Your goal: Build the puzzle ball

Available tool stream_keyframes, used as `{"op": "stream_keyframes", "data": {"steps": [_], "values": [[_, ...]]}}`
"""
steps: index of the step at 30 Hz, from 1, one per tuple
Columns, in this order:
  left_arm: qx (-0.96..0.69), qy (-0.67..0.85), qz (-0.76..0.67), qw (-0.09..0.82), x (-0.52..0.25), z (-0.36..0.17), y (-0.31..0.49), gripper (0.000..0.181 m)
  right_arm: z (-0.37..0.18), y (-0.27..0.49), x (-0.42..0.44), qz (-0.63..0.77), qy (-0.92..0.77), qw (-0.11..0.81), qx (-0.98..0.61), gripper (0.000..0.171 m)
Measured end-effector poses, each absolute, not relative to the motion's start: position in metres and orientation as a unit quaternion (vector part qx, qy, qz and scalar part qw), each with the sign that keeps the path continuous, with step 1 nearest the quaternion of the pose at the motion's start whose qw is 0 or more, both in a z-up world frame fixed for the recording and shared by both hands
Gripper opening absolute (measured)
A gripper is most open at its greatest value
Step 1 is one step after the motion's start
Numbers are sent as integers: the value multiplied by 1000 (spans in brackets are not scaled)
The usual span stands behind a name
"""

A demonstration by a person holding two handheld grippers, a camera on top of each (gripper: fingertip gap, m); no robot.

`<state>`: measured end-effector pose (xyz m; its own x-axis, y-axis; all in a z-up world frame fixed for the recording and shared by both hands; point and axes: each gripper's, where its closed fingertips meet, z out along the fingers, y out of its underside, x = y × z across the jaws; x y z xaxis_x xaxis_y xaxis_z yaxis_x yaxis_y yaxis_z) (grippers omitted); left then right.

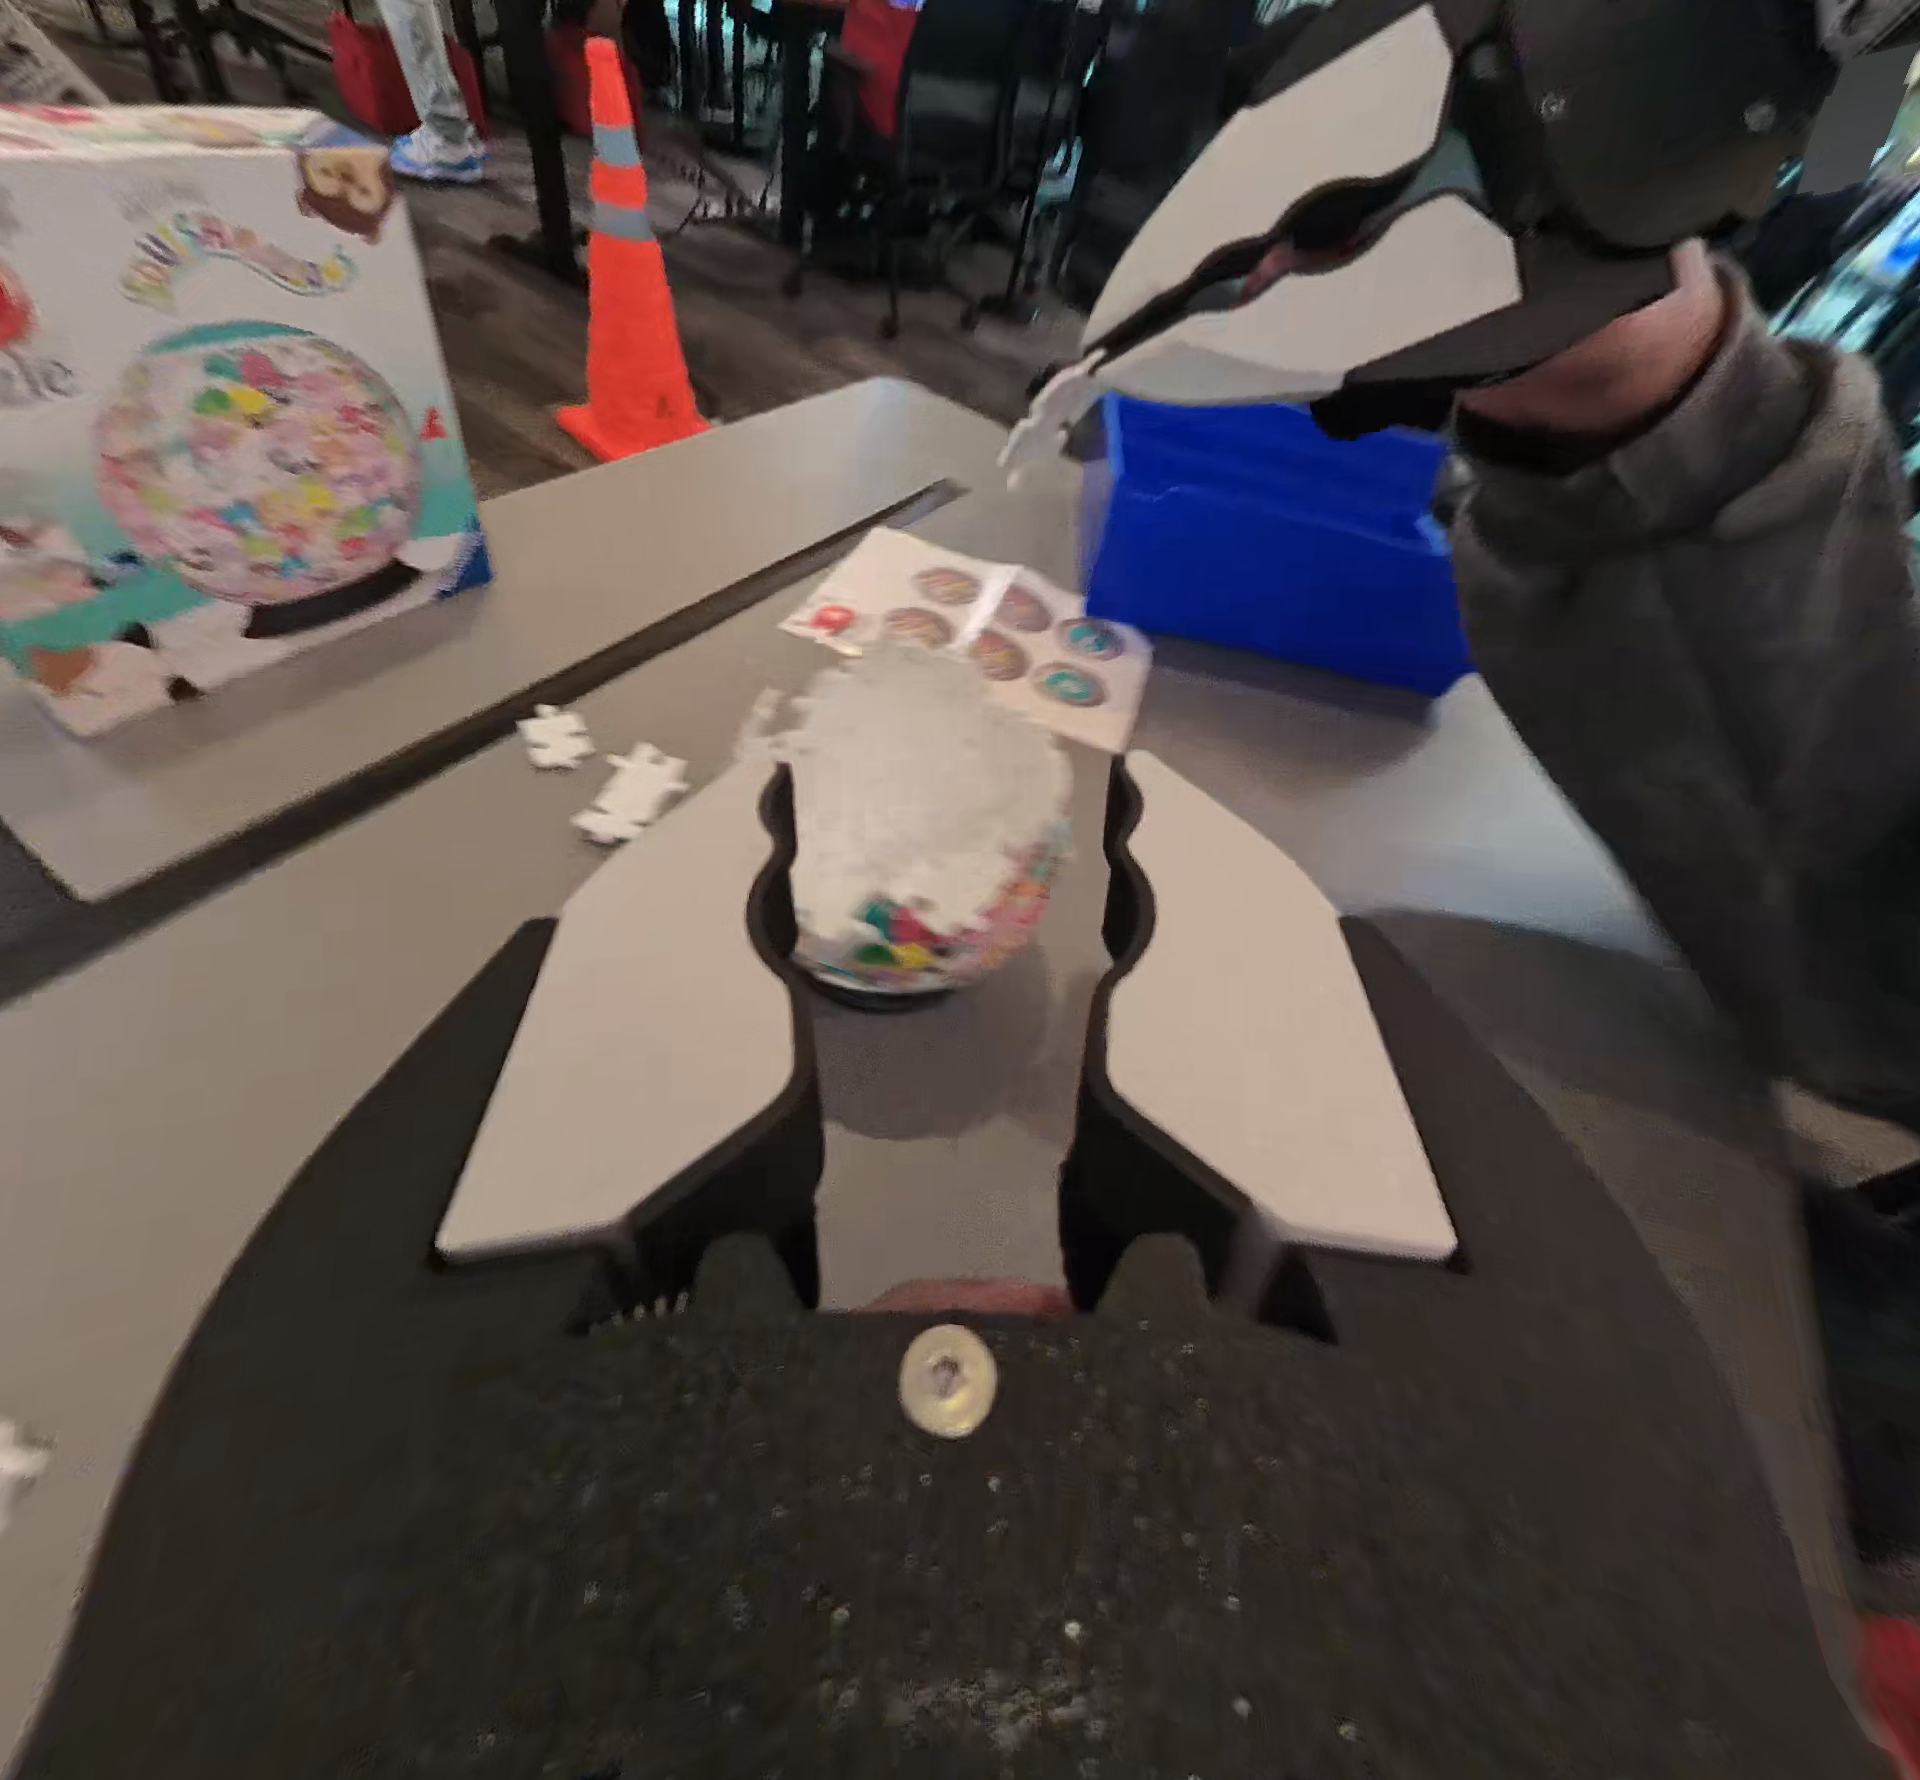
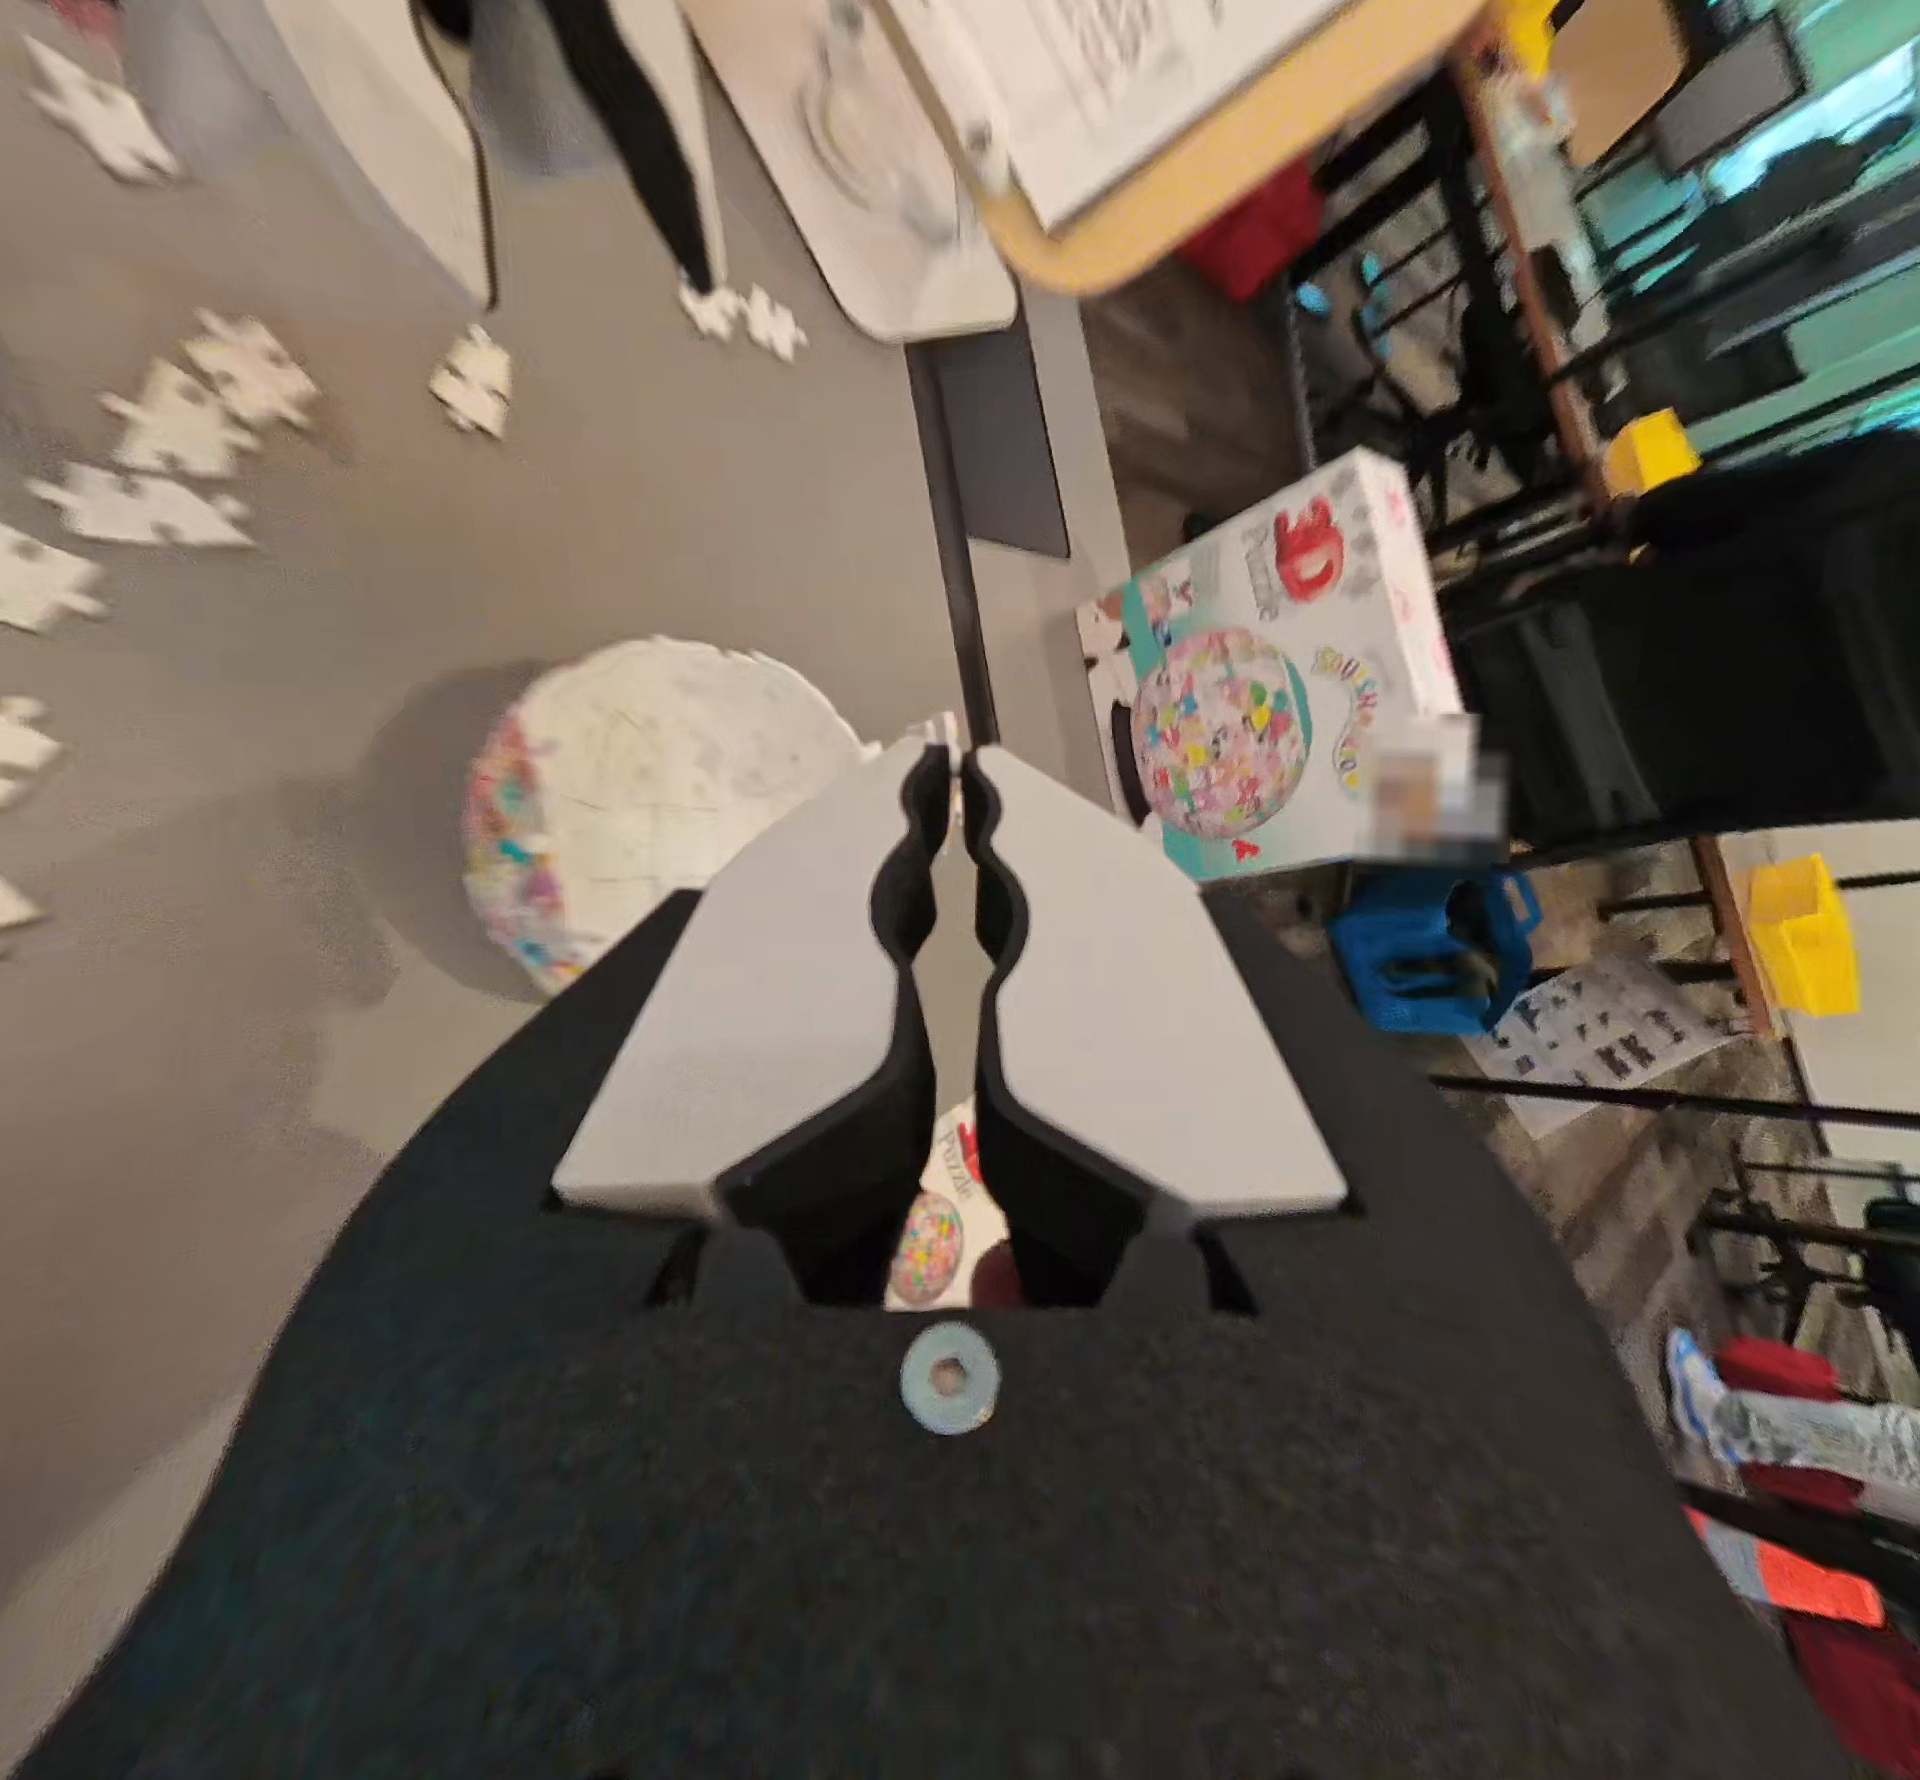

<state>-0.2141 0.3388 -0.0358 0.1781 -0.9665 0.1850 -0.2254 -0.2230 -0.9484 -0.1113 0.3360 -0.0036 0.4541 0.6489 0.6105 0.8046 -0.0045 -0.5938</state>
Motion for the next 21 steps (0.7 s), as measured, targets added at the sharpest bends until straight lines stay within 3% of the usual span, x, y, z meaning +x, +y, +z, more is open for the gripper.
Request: {"op": "stream_keyframes", "data": {"steps": [7, 13, 17, 21], "values": [[-593, 598, -442, 310, -146, -66, 385, 60, -49, 390, -108, 19, -520, 432, -737, 2], [-508, 666, -458, 299, -113, -73, 378, 37, -42, 389, -114, 114, -515, 445, -724, 2], [-488, 671, -455, 325, -108, -72, 382, 4, -41, 389, -117, 123, -537, 421, -720, 2], [-518, 659, -454, 304, -106, -82, 390, 2, -46, 391, -111, 87, -567, 371, -730, 13]]}}
